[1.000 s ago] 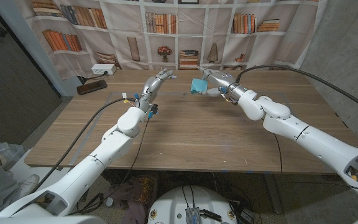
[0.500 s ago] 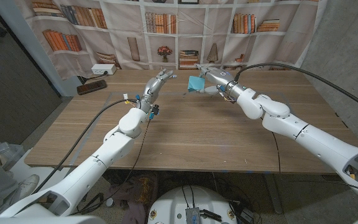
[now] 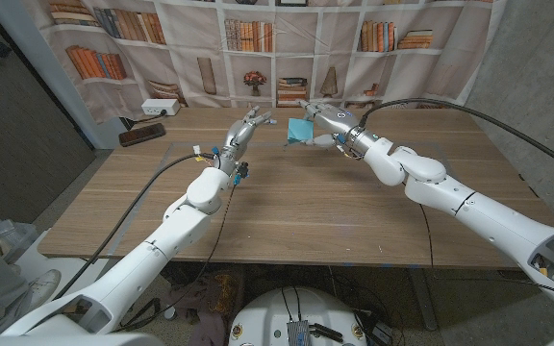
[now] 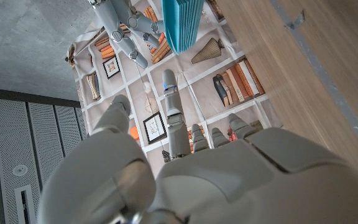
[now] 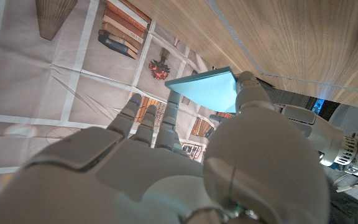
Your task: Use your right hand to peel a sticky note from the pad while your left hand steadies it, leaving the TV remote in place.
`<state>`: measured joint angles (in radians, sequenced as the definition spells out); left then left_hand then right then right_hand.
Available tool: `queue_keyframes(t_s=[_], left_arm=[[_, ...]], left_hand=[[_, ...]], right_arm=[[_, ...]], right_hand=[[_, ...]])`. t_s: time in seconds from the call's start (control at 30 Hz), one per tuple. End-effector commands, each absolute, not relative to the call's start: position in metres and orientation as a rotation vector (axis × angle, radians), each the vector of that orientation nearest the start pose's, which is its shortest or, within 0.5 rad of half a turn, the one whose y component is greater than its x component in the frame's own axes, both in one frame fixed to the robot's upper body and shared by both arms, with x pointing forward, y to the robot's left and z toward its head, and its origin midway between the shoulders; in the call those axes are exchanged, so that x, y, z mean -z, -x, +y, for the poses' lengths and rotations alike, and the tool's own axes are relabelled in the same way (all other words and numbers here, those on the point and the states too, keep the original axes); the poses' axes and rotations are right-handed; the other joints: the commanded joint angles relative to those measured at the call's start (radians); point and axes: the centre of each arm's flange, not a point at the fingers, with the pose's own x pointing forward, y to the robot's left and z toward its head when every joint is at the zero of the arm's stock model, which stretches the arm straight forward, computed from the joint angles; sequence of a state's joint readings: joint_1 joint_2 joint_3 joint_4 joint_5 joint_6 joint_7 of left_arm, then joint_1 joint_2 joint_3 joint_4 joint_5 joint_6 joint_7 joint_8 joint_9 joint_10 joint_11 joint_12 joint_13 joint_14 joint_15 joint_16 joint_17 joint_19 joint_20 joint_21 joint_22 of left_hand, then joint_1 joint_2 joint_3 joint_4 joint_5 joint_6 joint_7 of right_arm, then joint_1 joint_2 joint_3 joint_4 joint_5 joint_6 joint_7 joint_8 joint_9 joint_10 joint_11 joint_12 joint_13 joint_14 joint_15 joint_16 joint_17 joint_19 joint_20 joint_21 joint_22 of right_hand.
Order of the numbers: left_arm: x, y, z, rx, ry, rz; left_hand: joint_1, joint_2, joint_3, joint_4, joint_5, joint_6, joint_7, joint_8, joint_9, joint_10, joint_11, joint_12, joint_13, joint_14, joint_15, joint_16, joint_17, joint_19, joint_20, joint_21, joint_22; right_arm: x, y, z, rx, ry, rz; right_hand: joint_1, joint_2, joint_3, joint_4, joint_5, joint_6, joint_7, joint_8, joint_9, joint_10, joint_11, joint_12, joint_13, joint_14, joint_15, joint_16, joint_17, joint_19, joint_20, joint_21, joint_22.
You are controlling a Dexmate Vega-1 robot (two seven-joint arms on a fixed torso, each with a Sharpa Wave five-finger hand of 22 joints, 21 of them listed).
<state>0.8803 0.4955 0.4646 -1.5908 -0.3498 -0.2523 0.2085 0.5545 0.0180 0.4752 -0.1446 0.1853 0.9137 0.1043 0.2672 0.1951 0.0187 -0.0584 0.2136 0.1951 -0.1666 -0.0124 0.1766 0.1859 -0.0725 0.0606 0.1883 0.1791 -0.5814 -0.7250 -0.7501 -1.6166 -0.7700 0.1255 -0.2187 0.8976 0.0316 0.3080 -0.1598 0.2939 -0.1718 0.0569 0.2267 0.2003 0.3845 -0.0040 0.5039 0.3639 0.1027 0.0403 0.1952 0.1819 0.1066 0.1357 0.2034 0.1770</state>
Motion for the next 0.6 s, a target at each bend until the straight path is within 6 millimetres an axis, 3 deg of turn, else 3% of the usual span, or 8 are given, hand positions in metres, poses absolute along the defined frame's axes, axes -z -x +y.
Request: queue_keyframes(t_s=[0.03,0.6], left_arm=[[-0.0093,-0.5963,0.1906,0.158,-0.174,-0.757],[-0.0085,-0.5980,0.1912,0.191,-0.158,-0.754]], left_hand=[[0.015,0.008,0.013,-0.001,0.002,0.020,0.009,0.007,0.002,0.009,-0.008,0.006,-0.001,-0.038,0.003,-0.002,0.001,-0.030,-0.001,-0.003,0.004],[0.008,0.009,0.009,0.007,-0.001,0.011,-0.005,-0.005,0.001,0.007,-0.011,0.004,-0.001,-0.031,0.011,0.010,0.003,-0.032,0.003,0.003,0.004]], right_arm=[[-0.0582,-0.5931,-0.1449,-0.002,1.607,-1.120],[-0.0594,-0.5924,-0.1397,-0.020,1.619,-1.136]], right_hand=[[-0.005,0.007,0.005,0.006,0.006,-0.048,-0.007,0.000,0.000,0.041,-0.044,0.007,0.014,0.004,-0.005,-0.004,0.000,0.007,0.004,-0.003,0.002],[-0.004,0.008,0.004,0.007,0.008,-0.048,-0.008,-0.003,0.000,0.037,-0.046,0.008,0.016,0.002,-0.006,-0.006,0.000,0.007,0.010,-0.005,0.002]])
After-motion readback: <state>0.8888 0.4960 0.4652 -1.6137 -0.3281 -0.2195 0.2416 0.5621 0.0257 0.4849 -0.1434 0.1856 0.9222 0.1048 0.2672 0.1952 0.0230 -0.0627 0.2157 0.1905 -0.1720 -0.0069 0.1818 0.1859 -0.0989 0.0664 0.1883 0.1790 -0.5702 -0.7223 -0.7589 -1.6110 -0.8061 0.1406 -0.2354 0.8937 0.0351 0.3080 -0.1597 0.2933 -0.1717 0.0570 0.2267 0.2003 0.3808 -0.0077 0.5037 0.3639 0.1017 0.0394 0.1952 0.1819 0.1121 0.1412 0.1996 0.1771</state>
